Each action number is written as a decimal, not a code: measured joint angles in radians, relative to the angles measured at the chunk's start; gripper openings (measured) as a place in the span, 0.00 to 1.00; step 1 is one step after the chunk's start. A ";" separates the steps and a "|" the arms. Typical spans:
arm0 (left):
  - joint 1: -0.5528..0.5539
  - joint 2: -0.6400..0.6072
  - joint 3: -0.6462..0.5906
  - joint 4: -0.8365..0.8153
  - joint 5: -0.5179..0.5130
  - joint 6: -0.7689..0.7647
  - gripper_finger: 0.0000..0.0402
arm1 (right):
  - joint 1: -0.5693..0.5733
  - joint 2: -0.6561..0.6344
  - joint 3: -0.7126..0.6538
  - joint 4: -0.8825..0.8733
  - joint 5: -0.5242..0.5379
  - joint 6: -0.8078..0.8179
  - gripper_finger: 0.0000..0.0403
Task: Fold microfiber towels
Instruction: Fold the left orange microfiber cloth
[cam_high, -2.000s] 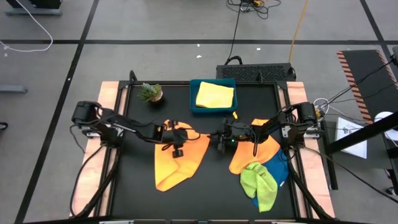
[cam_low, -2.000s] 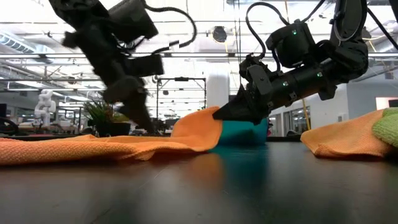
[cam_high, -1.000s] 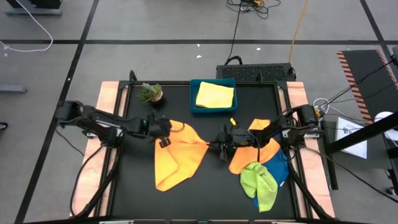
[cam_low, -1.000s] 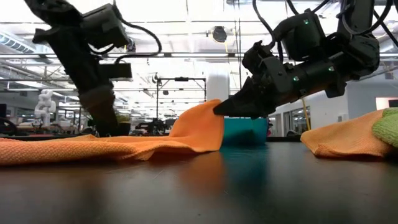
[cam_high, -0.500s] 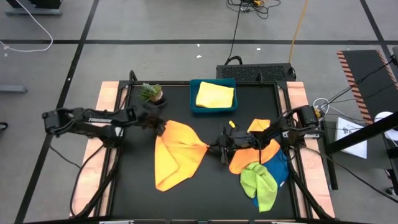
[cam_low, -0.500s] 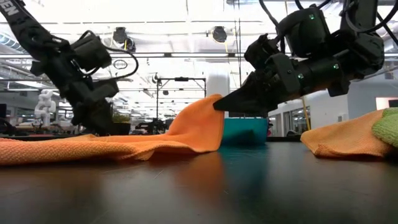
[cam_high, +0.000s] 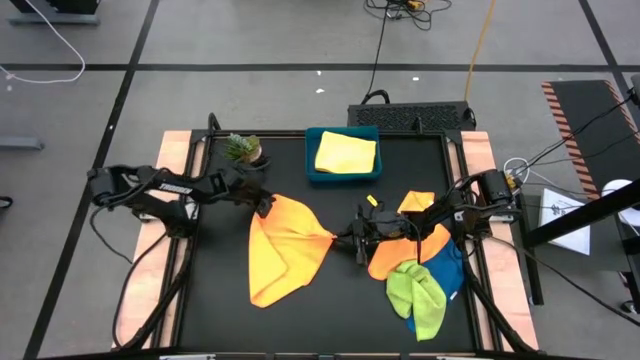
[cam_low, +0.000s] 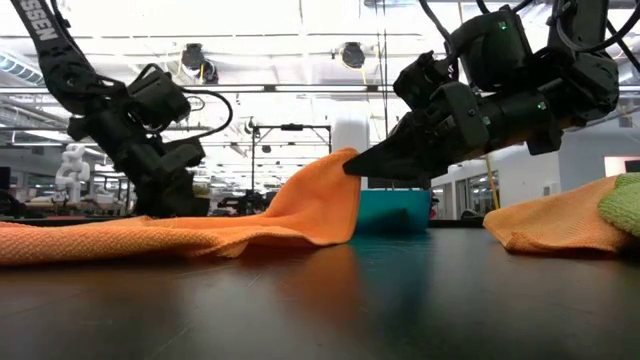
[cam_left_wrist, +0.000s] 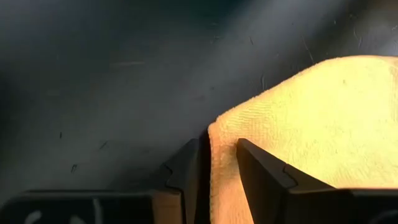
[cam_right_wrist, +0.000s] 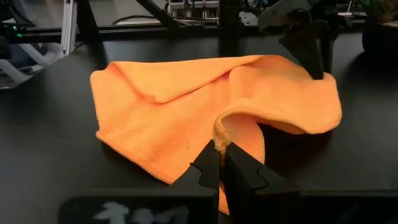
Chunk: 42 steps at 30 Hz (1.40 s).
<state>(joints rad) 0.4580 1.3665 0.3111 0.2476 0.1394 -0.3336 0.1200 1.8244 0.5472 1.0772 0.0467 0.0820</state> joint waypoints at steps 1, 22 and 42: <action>0.000 0.013 0.003 0.005 0.000 0.001 0.28 | 0.000 0.000 0.000 -0.005 0.000 0.000 0.00; -0.094 0.034 0.007 0.177 0.128 0.174 0.01 | -0.002 0.000 0.000 -0.007 0.062 -0.008 0.00; -0.559 -0.619 0.007 0.206 -0.254 0.499 0.00 | 0.027 -0.492 0.000 -0.203 0.058 -0.128 0.00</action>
<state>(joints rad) -0.1013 0.7478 0.3180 0.4539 -0.1148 0.1655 0.1474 1.3321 0.5472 0.8746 0.1047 -0.0459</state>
